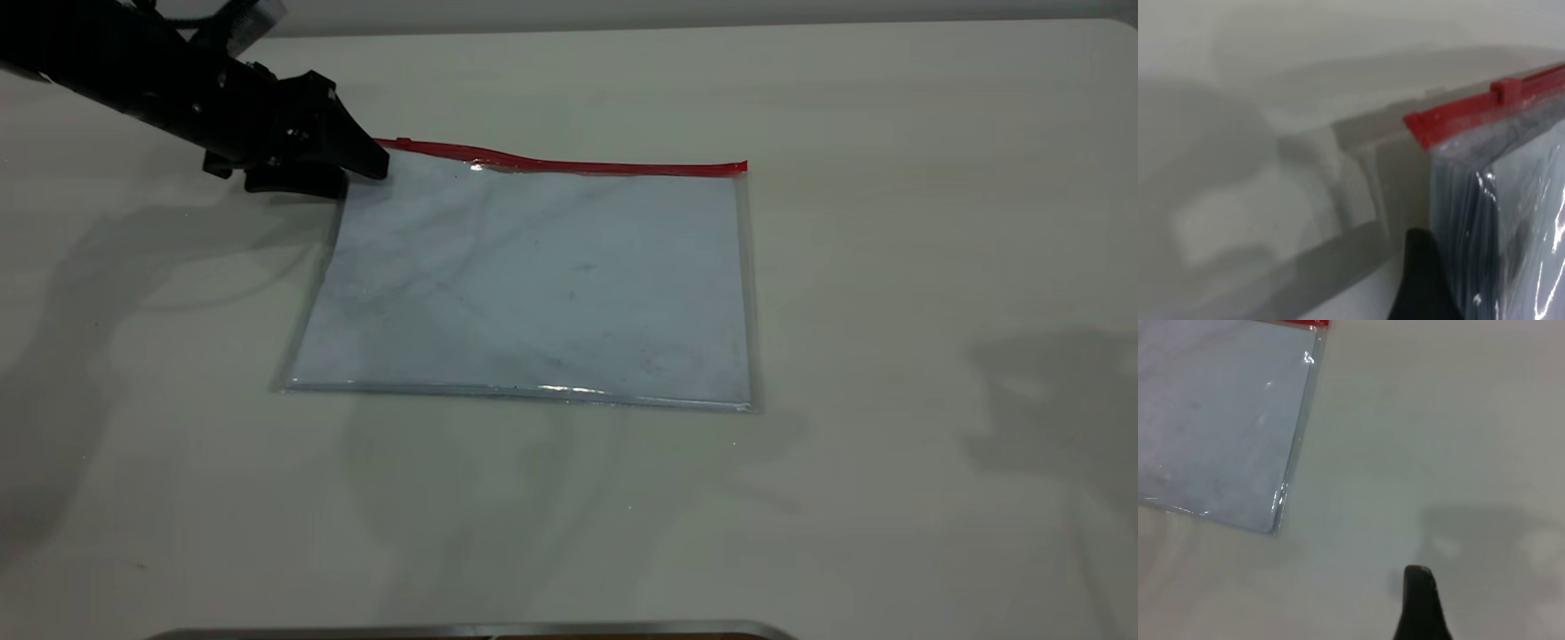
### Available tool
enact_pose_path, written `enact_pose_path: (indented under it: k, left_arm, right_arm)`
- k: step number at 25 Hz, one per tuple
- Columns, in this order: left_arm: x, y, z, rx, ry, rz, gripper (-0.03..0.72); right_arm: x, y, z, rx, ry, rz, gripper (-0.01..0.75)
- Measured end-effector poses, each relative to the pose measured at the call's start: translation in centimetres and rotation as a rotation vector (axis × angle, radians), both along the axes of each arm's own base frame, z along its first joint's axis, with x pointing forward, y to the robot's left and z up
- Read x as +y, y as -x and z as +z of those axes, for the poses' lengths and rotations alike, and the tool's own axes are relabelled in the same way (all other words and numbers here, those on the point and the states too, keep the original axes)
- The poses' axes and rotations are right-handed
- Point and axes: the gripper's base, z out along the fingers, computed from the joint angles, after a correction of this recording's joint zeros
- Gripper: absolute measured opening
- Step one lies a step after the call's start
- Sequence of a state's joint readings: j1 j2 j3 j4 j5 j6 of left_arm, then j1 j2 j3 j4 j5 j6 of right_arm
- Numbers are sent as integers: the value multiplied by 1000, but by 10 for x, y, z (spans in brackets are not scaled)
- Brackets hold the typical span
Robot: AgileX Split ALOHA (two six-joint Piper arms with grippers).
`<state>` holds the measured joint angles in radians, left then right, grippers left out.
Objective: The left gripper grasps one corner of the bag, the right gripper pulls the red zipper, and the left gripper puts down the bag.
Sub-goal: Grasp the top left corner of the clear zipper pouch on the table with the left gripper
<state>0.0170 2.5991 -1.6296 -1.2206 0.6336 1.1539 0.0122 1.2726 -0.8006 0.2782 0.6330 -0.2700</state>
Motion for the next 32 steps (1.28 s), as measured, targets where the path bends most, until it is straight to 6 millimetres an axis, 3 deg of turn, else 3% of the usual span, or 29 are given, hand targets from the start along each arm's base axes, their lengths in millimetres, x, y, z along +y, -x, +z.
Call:
enact_pose_path:
  k: [8,11,16,18,27,32]
  left_arm:
    - [-7,3,-9,-47,94,-55,550]
    - [-9,6,-13,-57,112,-85,438]
    - [-10,6,-13,-79,116,-103,164]
    - [-10,6,-13,-82,114,-107,114]
    - [-10,6,-13,-142,103,-172,67]
    - [-15,10,-5,-262,122,-336,49]
  right_arm:
    - [0,0,0,-1,1,1,580]
    - [0,0,0,-1,1,1,580]
    - [0,0,0,-1,1,1,580]
    - [0,0,0,-1,1,1,580]
    - [0,0,0,-3,4,5,580]
    - [-1,-5,1,-58,42,39,580]
